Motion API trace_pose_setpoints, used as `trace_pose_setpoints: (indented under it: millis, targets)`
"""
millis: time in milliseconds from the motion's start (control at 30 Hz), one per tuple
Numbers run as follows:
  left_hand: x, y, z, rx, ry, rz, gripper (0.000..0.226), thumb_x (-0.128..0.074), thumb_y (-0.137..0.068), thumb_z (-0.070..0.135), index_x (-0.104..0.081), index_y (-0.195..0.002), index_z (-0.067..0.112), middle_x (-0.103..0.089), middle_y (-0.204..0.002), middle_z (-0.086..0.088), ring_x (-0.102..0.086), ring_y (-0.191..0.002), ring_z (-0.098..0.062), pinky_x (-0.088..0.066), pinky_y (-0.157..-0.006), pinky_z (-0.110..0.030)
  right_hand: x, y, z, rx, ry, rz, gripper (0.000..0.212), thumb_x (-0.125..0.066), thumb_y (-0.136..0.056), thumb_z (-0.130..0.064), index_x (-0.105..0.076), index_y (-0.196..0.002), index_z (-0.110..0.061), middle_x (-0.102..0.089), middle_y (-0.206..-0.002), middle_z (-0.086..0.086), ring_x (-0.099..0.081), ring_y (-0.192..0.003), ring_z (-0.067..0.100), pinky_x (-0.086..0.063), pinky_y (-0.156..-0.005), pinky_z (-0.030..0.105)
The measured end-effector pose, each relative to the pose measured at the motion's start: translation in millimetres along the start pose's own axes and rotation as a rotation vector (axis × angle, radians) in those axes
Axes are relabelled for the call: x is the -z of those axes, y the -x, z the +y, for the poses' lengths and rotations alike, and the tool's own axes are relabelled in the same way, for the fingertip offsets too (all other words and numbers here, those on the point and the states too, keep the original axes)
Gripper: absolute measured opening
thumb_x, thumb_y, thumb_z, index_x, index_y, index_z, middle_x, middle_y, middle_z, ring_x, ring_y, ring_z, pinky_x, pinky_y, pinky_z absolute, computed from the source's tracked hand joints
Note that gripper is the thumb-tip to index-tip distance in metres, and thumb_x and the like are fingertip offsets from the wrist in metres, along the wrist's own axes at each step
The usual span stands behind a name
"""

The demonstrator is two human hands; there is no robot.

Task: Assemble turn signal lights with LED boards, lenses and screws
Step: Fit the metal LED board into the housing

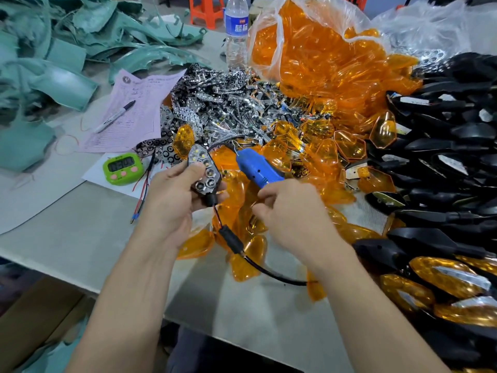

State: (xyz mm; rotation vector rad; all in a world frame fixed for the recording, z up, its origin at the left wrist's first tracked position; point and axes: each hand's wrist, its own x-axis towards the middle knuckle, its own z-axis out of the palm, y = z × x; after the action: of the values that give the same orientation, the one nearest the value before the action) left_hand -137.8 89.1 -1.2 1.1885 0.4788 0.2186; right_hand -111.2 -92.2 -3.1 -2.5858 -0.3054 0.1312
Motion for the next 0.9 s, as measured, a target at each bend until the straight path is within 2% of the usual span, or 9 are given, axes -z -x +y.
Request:
trace_pose_setpoints:
  millis: [133,300,400,467,533,600,700,800,900]
  targets:
    - [2,-1,-6,-0.001,-0.008,-0.011,0.015,-0.055,-0.104,0.006,-0.063,-0.092,0.001,-0.073,-0.069,-0.01,-0.075,-0.062,-0.025,-0.061,-0.052,-0.033,-24,15,-15,0.038,0.258,-0.05,0.033,-0.066,-0.095,-0.049,-0.052,-0.115,-0.027,-0.057,-0.084,-0.004,-0.053,-0.074,0.021,-0.04,-0.065,0.033]
    - [3,-3,-11,-0.01,-0.049,-0.019,0.015,-0.055,-0.104,0.006,-0.066,-0.096,0.0,-0.073,-0.07,-0.01,-0.075,-0.064,-0.026,-0.06,-0.052,-0.032,-15,21,-7,-0.059,0.149,0.014,0.04,-0.06,-0.099,-0.036,-0.056,-0.139,-0.038,-0.073,-0.106,-0.01,-0.062,-0.082,0.014,-0.051,-0.077,0.032]
    - [-4,-1,-13,-0.005,-0.069,-0.027,0.017,-0.054,-0.105,0.006,-0.069,-0.098,0.005,-0.074,-0.072,-0.008,-0.075,-0.066,-0.024,-0.061,-0.054,-0.034,-3,28,4,-0.171,-0.344,0.166,0.024,-0.069,-0.095,-0.025,-0.075,-0.108,-0.044,-0.075,-0.091,-0.022,-0.069,-0.075,0.005,-0.058,-0.067,0.024]
    - [-11,2,-16,0.001,-0.083,-0.041,0.019,-0.055,-0.105,0.005,-0.072,-0.098,0.01,-0.075,-0.074,-0.008,-0.075,-0.067,-0.024,-0.062,-0.055,-0.035,9,28,10,-0.26,-0.832,0.229,0.032,-0.071,-0.093,-0.013,-0.08,-0.087,-0.043,-0.077,-0.084,-0.019,-0.071,-0.078,0.004,-0.055,-0.073,0.026]
    - [-22,8,-20,-0.005,-0.09,-0.073,0.026,-0.057,-0.104,0.005,-0.077,-0.091,0.014,-0.074,-0.075,-0.008,-0.072,-0.068,-0.023,-0.063,-0.055,-0.037,20,31,15,-0.308,-1.385,0.103,0.025,-0.071,-0.088,-0.009,-0.083,-0.094,-0.03,-0.079,-0.091,-0.002,-0.07,-0.079,0.012,-0.054,-0.077,0.031]
    - [-36,14,-23,-0.027,-0.104,-0.112,0.029,-0.06,-0.103,0.007,-0.082,-0.086,0.016,-0.073,-0.076,-0.007,-0.067,-0.068,-0.021,-0.063,-0.056,-0.038,25,33,12,-0.271,-1.705,0.014,0.031,-0.069,-0.08,-0.013,-0.076,-0.11,-0.017,-0.077,-0.097,0.013,-0.067,-0.074,0.019,-0.055,-0.066,0.03]
    - [-53,21,-30,-0.092,-0.126,-0.116,0.019,-0.064,-0.102,0.012,-0.083,-0.101,0.016,-0.079,-0.091,-0.01,-0.069,-0.076,-0.023,-0.063,-0.07,-0.054,21,35,5,-0.252,-1.602,0.065,0.028,-0.063,-0.093,-0.006,-0.073,-0.116,-0.018,-0.076,-0.094,0.016,-0.064,-0.068,0.019,-0.055,-0.058,0.026]
    - [-60,24,-34,-0.136,-0.124,-0.063,0.023,-0.064,-0.101,0.009,-0.081,-0.111,0.021,-0.079,-0.104,-0.012,-0.073,-0.092,-0.036,-0.056,-0.088,-0.07,22,38,2,-0.233,-1.349,0.176,0.038,-0.055,-0.101,0.002,-0.077,-0.113,-0.026,-0.079,-0.09,0.001,-0.068,-0.066,0.015,-0.061,-0.063,0.028]
    - [-64,26,-35,-0.177,-0.121,-0.016,0.034,-0.061,-0.1,0.003,-0.081,-0.11,0.028,-0.079,-0.105,-0.011,-0.073,-0.094,-0.036,-0.055,-0.088,-0.071,19,42,5,-0.106,-0.795,0.282,0.044,-0.058,-0.097,-0.009,-0.075,-0.109,-0.048,-0.076,-0.09,-0.014,-0.067,-0.067,0.013,-0.062,-0.069,0.037]
